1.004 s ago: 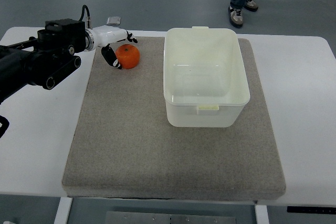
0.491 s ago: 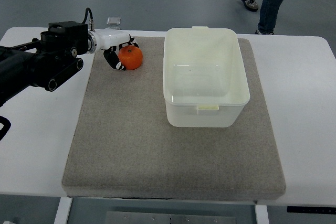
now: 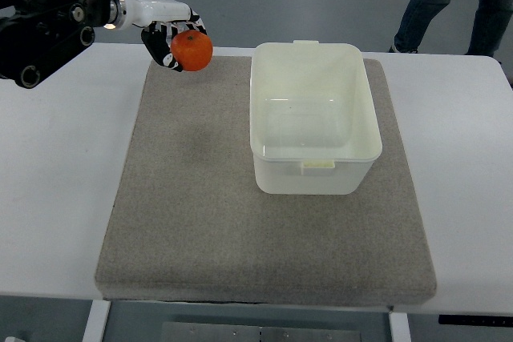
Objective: Put orange in box with left hand
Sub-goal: 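Lift the orange with the left hand and carry it toward the box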
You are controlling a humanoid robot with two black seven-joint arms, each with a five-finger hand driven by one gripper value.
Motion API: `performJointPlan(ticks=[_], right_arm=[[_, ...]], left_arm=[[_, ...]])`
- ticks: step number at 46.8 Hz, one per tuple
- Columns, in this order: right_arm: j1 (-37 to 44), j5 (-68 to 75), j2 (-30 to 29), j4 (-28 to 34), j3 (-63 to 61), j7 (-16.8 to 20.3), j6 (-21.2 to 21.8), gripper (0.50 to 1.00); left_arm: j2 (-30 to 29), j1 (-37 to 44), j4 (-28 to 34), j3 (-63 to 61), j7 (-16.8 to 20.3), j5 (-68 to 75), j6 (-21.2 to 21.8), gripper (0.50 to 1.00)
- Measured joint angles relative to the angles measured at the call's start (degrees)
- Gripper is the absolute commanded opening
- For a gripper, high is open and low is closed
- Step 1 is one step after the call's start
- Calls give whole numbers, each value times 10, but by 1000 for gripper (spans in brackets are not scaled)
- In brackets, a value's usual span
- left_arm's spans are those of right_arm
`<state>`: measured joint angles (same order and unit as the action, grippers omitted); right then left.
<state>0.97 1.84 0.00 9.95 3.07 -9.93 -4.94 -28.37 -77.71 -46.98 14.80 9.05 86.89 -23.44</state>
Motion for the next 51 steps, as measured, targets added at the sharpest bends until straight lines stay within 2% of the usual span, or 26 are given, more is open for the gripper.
performJointPlan(ticks=[14,25,36,51], right_arm=[[0,0,0,0,0,0,0,926],[0,0,0,0,0,0,0,926],[0,0,0,0,0,0,0,926],[0,0,0,0,0,0,0,926]], left_arm=[[-74,-33,-112,41,-1,-5,-31,500],[-104,-29,-196,57,-1,-5,-32,500],[-96,-29,-249,61,-1,-6,-31,500],[-28,-43,-247,54,-8,2,-31,500]])
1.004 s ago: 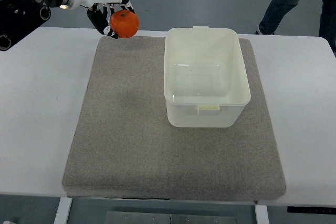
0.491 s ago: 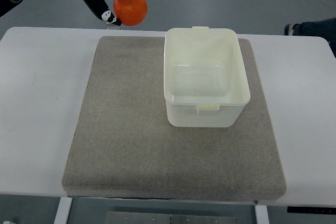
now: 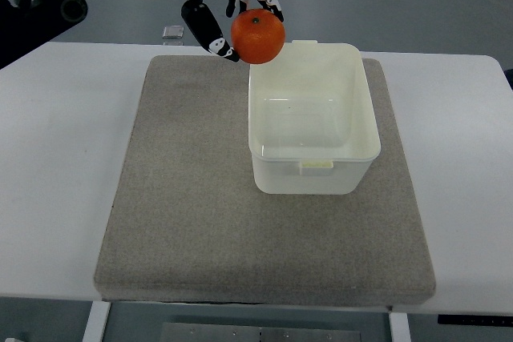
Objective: Put orange in box with left hand
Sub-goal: 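Lift the orange with the left hand and carry it toward the box, then lower the orange into the box and open the left hand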
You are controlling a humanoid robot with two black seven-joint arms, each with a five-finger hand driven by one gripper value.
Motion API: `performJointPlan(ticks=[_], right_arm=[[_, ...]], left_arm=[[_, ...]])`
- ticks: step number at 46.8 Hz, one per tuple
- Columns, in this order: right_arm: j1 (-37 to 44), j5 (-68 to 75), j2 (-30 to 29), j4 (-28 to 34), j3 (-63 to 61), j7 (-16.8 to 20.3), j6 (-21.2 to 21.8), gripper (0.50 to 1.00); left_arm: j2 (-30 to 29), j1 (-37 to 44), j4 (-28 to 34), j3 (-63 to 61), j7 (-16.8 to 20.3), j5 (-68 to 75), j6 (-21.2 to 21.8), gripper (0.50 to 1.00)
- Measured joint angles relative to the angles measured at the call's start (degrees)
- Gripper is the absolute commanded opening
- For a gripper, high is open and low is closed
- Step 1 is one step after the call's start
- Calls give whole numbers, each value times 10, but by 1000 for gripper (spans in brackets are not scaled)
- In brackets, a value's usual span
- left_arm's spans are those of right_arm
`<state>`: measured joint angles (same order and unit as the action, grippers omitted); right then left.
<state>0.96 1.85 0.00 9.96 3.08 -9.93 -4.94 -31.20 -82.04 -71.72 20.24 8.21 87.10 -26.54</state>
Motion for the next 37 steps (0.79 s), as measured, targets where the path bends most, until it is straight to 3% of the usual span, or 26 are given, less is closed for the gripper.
performJointPlan(ticks=[12,25,37], right_arm=[[0,0,0,0,0,0,0,926],[0,0,0,0,0,0,0,926],[0,0,0,0,0,0,0,926]], left_arm=[[69,-1,36,-2,-4,6,5,500],[160,26,117,-2,-34,55,11,500],[211,60,150,-3,-39,99,59,500]])
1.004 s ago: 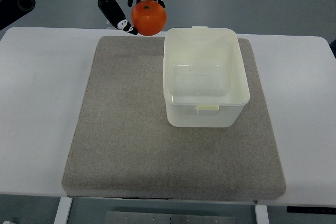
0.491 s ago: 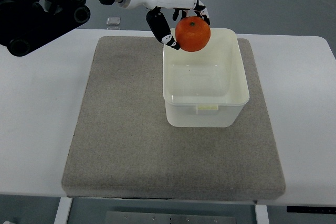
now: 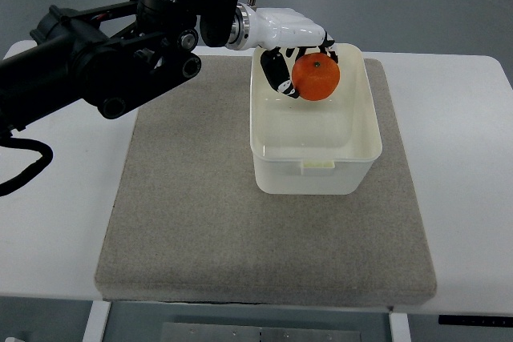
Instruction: Put orange in box with left hand
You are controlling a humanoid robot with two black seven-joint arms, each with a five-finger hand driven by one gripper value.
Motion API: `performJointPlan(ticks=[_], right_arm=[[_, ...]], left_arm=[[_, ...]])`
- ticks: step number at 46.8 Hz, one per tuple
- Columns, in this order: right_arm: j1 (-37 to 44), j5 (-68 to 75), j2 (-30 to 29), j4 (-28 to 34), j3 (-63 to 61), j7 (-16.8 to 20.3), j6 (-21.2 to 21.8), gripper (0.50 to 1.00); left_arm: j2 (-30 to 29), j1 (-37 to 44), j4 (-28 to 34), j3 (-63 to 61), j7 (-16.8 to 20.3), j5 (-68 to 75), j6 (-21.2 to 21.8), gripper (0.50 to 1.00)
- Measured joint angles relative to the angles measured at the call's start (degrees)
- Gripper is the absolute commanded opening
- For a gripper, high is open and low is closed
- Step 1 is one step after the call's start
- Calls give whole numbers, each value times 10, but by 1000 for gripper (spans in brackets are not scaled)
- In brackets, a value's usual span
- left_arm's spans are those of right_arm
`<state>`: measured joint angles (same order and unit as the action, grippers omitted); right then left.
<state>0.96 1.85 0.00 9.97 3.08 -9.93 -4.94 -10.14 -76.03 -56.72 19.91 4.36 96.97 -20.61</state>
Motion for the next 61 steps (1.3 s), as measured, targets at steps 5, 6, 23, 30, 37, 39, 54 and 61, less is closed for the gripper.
performJointPlan(ticks=[5,6,23,30,37,39,54,61], right_arm=[[0,0,0,0,0,0,0,926],[0,0,0,0,0,0,0,926],[0,0,0,0,0,0,0,926],[0,0,0,0,0,0,0,926],[0,0,0,0,0,0,0,926],[0,0,0,0,0,0,0,926],[0,0,0,0,0,0,0,926],[0,0,0,0,0,0,0,926]], left_arm=[[19,14,14,-1,-3,35,1,500],[21,16,15,-1,-3,41,1,500],[24,25,16,1,-3,50,13,730],[24,38,15,1,-3,51,47,887],[24,45,14,0,-3,50,71,964],[24,45,14,0,-3,47,72,975],[18,46,11,11,-3,-33,73,990],[10,46,11,17,-3,-164,73,990]])
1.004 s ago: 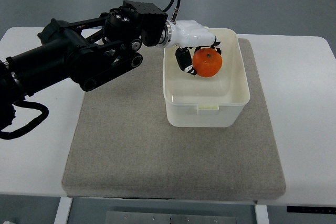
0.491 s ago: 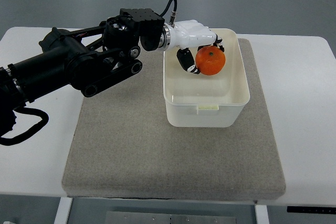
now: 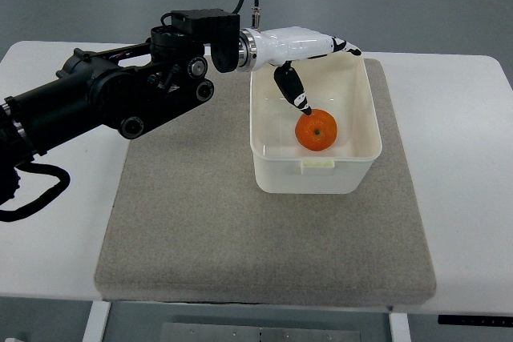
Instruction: Put orange in box with left hand
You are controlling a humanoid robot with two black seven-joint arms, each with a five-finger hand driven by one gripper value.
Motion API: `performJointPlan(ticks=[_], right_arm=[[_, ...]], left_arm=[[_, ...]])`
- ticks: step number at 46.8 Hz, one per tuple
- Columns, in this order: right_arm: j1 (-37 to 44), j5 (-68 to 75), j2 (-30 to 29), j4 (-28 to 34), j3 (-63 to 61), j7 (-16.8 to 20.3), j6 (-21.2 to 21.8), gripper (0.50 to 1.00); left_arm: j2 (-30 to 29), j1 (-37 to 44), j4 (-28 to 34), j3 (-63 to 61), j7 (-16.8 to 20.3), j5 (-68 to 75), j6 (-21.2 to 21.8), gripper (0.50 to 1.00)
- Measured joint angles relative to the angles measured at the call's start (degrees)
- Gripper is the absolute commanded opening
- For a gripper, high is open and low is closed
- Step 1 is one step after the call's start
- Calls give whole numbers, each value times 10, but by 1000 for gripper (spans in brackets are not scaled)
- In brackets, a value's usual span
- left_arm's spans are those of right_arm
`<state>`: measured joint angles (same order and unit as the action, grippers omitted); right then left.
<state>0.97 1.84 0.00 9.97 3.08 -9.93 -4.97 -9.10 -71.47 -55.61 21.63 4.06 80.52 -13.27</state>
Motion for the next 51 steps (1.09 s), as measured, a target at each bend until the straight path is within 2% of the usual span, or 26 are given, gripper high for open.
performJointPlan(ticks=[14,25,39,51], right_arm=[[0,0,0,0,0,0,0,926],[0,0,0,0,0,0,0,926],[0,0,0,0,0,0,0,926],[0,0,0,0,0,0,0,926]], left_arm=[[-28,0,5,36,0,-128,1,990],[-68,6,6,44,0,-303,0,992],[-115,96,6,88,1,-453,-2,994],[-130,169,21,152,1,-531,-6,994]])
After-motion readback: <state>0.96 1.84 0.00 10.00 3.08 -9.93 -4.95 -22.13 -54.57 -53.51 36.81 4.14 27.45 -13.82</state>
